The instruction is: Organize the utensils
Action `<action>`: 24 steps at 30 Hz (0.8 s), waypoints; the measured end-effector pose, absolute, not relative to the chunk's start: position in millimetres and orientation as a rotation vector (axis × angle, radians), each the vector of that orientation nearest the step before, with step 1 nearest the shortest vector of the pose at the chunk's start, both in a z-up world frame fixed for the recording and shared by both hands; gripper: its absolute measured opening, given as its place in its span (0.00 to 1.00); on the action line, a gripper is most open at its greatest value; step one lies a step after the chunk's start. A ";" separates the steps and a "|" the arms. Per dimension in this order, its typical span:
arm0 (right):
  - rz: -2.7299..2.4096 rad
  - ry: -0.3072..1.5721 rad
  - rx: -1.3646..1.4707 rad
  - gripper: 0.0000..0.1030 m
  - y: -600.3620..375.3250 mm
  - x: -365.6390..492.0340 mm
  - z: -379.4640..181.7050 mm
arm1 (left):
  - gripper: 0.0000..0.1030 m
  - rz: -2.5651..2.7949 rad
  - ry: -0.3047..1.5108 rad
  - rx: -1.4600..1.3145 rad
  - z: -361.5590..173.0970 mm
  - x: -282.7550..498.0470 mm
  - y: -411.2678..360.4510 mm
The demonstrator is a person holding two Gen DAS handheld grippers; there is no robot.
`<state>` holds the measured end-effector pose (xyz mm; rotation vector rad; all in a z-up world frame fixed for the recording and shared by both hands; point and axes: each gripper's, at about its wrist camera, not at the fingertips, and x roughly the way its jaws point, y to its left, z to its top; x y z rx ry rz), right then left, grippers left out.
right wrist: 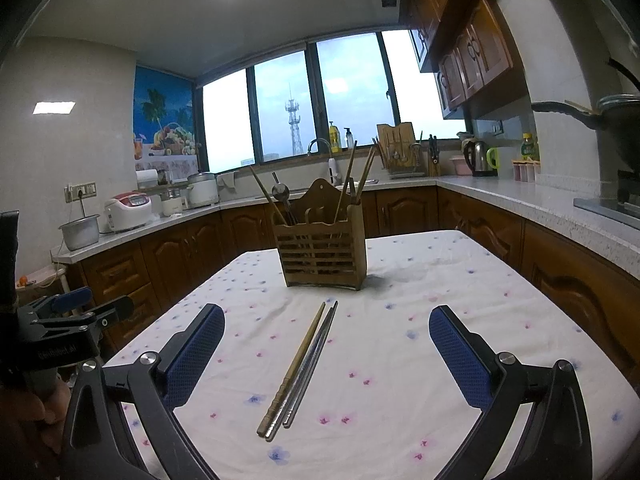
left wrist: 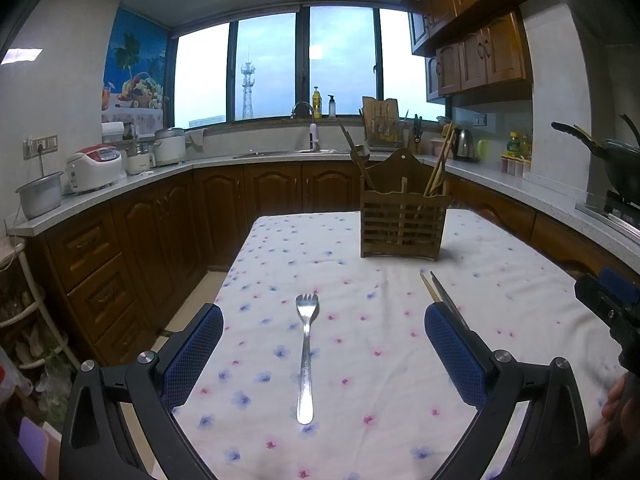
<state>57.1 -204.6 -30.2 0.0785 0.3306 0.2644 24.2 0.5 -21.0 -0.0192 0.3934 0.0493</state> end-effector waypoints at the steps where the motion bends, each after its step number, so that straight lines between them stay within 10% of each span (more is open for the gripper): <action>1: 0.264 0.331 0.079 1.00 -204.9 57.0 -30.7 | 0.99 0.049 0.393 -0.020 -20.8 24.3 0.9; 24: 0.263 0.328 0.087 1.00 -207.6 58.7 -20.1 | 0.99 0.049 0.394 -0.011 -19.6 25.1 0.1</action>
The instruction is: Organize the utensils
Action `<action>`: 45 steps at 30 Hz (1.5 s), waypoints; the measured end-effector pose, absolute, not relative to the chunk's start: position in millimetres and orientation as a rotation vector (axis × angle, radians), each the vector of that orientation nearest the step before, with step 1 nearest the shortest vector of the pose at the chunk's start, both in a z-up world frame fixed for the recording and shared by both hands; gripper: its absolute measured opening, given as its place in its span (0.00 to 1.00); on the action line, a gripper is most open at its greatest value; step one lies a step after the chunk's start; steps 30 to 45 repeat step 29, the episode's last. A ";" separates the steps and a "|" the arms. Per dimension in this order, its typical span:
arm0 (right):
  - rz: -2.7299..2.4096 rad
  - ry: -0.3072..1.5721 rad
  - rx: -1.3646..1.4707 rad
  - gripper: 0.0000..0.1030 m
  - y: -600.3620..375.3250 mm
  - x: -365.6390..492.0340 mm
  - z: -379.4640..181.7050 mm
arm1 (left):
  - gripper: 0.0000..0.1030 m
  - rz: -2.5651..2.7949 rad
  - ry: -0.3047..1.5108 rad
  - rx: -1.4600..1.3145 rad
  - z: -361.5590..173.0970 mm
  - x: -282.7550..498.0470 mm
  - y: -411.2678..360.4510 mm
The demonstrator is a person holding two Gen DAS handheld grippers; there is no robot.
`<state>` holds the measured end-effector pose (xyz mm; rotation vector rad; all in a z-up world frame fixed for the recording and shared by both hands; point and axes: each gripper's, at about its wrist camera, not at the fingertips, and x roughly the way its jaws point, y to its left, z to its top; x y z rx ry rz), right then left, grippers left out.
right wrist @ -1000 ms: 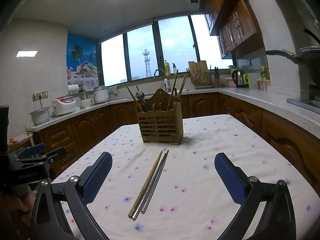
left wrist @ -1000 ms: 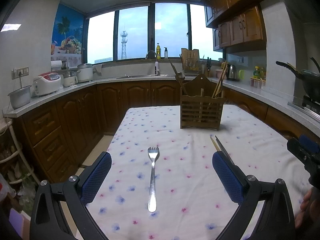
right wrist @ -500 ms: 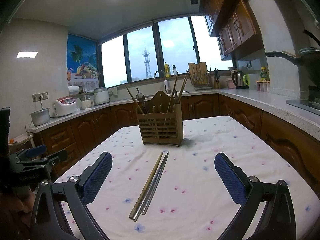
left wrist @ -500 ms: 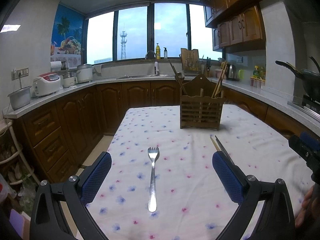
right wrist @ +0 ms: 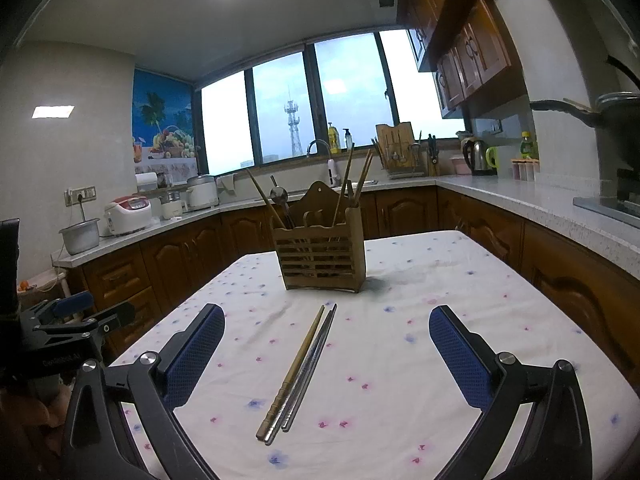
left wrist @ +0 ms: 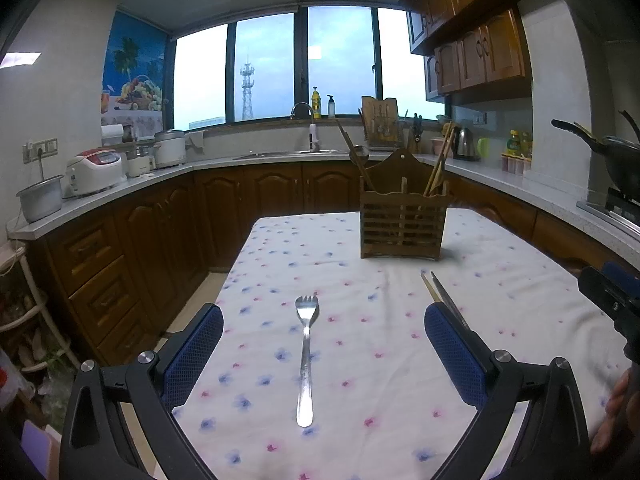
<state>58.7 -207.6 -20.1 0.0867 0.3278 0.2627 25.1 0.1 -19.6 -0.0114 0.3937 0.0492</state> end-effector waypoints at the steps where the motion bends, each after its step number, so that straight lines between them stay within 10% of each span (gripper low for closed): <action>1: 0.262 0.329 0.087 1.00 -207.4 59.2 -19.3 | 0.99 0.048 0.395 -0.012 -19.1 25.3 0.6; 45: 0.264 0.351 0.103 1.00 -211.5 66.4 -26.5 | 0.99 0.025 0.404 -0.017 -10.0 38.0 -11.2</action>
